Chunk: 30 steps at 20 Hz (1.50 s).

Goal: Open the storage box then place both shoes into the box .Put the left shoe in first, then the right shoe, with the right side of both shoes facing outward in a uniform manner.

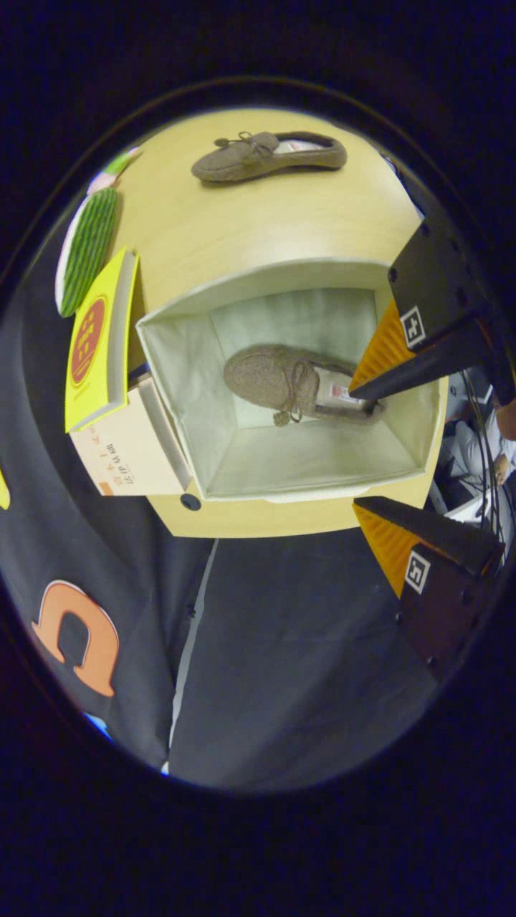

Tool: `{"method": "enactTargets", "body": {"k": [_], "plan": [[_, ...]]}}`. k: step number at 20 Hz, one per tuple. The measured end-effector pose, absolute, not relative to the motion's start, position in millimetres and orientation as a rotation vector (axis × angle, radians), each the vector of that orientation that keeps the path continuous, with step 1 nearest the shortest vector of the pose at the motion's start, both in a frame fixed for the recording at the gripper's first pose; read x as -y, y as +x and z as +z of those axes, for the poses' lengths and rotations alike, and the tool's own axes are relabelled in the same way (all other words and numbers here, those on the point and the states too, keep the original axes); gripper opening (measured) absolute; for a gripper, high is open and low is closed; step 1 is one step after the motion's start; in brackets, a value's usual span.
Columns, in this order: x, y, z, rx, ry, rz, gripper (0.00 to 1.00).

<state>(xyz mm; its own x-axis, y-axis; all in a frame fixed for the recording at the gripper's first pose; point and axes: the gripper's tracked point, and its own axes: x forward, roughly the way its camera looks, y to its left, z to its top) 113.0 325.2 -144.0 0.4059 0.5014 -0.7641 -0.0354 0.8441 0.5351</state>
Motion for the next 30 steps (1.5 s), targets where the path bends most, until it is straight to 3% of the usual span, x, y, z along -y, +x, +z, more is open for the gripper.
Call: {"method": "enactTargets", "body": {"k": [7,13,23,30], "plan": [[-257.4,96.2,-82.0,-0.85,0.224,0.351,0.92],[-156.3,74.5,-63.6,-0.736,0.102,0.247,0.94],[23.2,72.3,-142.0,-0.944,0.18,0.106,0.95],[56.2,97.2,-235.7,-1.089,0.142,0.123,0.94]]}}
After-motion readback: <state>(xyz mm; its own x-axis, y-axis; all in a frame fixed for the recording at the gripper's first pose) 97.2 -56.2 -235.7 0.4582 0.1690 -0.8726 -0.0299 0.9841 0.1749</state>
